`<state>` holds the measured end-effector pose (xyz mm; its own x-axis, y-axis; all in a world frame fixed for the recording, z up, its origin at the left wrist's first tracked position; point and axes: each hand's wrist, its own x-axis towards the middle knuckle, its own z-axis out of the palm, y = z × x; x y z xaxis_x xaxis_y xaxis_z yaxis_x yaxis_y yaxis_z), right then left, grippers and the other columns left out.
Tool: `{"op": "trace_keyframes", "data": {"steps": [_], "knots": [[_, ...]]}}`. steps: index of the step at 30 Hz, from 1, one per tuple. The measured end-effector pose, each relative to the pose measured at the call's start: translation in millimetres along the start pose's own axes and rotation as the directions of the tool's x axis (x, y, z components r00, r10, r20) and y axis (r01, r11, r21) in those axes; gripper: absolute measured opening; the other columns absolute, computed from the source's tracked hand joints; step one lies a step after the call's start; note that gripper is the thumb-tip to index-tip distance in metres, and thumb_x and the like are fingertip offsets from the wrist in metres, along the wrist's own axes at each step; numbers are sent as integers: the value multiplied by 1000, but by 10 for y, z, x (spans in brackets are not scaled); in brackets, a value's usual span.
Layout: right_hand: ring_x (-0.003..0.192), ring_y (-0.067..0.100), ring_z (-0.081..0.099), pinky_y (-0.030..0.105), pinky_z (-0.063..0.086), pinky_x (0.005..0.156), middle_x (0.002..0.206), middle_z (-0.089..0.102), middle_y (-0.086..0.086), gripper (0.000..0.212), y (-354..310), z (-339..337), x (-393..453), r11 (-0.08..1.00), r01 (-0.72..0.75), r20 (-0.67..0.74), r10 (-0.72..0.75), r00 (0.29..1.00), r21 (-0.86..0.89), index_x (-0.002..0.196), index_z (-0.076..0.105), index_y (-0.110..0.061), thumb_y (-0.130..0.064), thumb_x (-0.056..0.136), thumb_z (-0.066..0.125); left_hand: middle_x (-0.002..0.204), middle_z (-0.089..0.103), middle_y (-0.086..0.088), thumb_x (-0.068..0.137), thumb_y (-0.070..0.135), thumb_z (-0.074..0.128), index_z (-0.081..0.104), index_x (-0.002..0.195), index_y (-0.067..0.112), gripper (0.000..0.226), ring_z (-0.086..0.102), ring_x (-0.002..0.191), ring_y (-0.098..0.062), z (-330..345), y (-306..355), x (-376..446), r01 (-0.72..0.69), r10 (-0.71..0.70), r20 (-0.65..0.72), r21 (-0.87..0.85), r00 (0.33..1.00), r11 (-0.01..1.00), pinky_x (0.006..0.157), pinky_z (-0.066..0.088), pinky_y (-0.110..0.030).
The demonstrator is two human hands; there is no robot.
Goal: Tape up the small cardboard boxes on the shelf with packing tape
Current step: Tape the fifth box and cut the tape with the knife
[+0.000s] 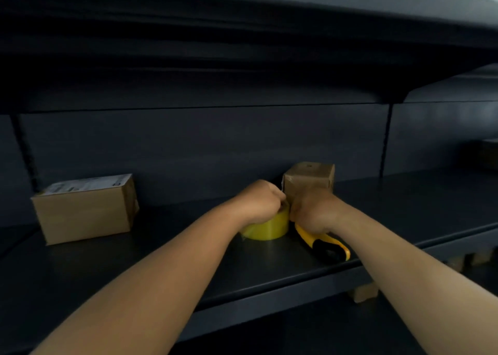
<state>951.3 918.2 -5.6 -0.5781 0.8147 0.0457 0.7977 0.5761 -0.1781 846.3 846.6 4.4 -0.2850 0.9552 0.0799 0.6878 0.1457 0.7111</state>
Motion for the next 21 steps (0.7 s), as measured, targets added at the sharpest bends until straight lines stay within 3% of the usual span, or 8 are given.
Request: {"op": "trace_keyframes", "data": {"steps": [7,10,13,14,16,18,21], "knots": [[95,23,59,35,49,87,100,63,8,20,364,-43,-43,993,-85,-32,88,996,81,97,63,-14,-21,95,44,128,61,-8,92,-2,44,61,125,11,39,55,119,-20,230,126,207,-32,36,57,-80,998,996,103,44,-30],[78,16,55,26,45,66,88,60,4,19,546,-95,-2,987,-88,-91,101,991,133,82,58,-18,-21,95,45,121,62,-2,91,6,56,62,122,13,32,55,115,-17,302,235,326,-31,36,51,-111,998,993,96,43,-25],[68,12,53,21,37,50,85,62,3,20,682,-97,115,965,-100,-198,150,969,241,79,59,-18,-28,93,50,87,53,6,94,6,51,61,95,22,20,52,84,-9,313,287,446,-44,40,-30,-137,999,990,77,41,-22],[71,12,54,21,38,51,92,64,5,18,731,-102,155,961,-101,-244,166,955,257,82,59,-18,-30,92,51,83,48,6,94,5,46,55,94,23,21,47,78,-9,333,304,494,-45,36,-64,-140,997,989,75,37,-23],[98,19,52,25,46,73,116,54,8,13,862,-155,242,947,-67,-343,180,922,316,100,58,-20,-27,89,54,100,53,0,96,8,44,54,116,19,25,50,93,-17,383,381,617,-25,8,-116,-142,993,990,81,36,-24],[122,28,35,36,40,95,129,36,10,36,955,-249,264,896,-24,-380,213,900,443,124,46,-21,-18,89,54,129,50,-8,97,15,44,47,133,9,36,48,114,-25,426,470,735,24,-38,-133,-106,990,994,87,35,-25],[133,32,26,41,35,104,142,25,12,60,1079,-330,328,851,-8,-331,213,919,524,143,25,-20,-21,92,55,131,50,-10,99,26,43,46,133,7,39,49,109,-24,504,534,917,101,-108,-115,-59,987,993,84,37,-28]]}}
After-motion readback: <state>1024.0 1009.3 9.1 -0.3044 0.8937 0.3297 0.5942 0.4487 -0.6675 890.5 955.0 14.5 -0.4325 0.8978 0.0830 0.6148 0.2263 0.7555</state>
